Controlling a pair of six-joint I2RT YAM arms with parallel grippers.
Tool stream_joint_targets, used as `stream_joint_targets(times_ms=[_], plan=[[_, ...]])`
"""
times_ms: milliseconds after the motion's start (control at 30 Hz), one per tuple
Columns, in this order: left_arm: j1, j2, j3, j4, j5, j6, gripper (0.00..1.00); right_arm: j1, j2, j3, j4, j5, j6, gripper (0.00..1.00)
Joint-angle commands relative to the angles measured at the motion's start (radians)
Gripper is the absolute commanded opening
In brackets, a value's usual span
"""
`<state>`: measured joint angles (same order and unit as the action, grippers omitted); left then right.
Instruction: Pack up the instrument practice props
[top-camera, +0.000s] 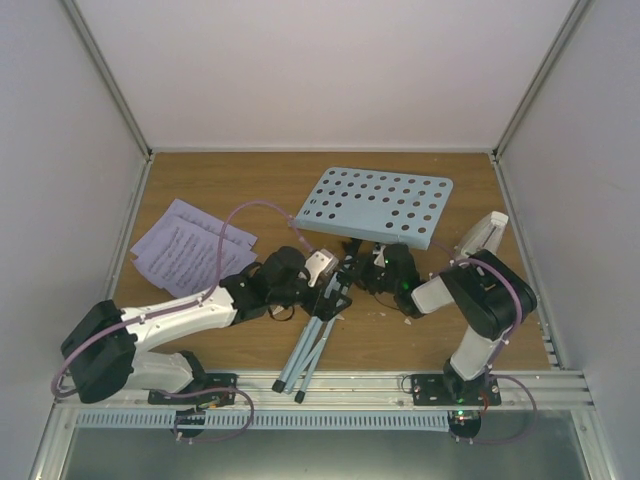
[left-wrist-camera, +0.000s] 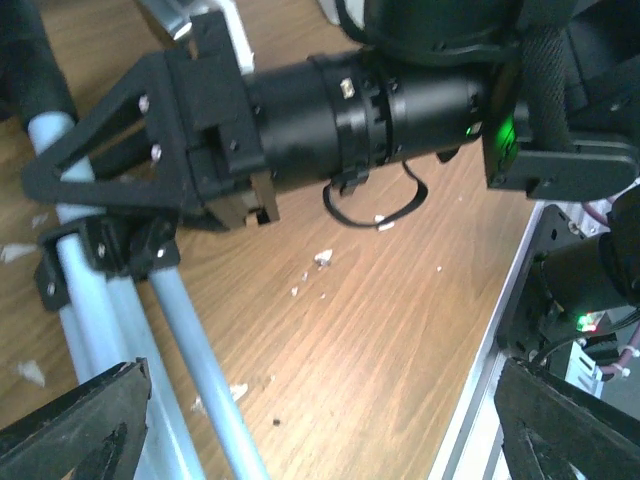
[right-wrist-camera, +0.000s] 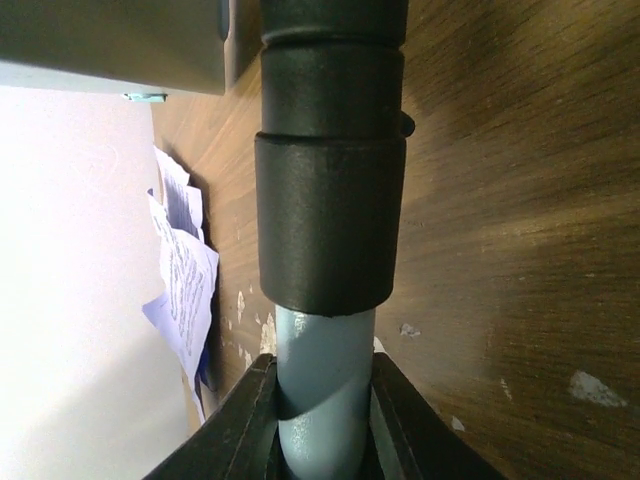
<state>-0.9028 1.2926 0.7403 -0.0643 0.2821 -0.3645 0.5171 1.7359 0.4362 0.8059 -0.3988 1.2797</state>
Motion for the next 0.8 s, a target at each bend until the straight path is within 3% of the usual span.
stream_joint_targets(times_ms=[0, 67, 367, 767], plan=[[-0.028, -0.070, -0.071, 0.021, -0.064, -0.038, 0.96, 0.008, -0.001, -0.008, 0.108, 0.042, -0.064, 0.26], [-0.040, -0.089, -0.092, -0.002, -0.095, -0.053, 0.99, 0.008, -0.013, -0.017, 0.104, 0.048, -0.063, 0.38], [-0.130, -0.133, -0.156, -0.120, -0.260, -0.149, 0.99, 0.008, -0.188, -0.120, 0.000, 0.099, -0.055, 0.74], [-0.276, -0.073, -0.159, -0.182, -0.413, -0.255, 0.99, 0.006, -0.677, -0.266, -0.448, 0.253, -0.064, 0.97]])
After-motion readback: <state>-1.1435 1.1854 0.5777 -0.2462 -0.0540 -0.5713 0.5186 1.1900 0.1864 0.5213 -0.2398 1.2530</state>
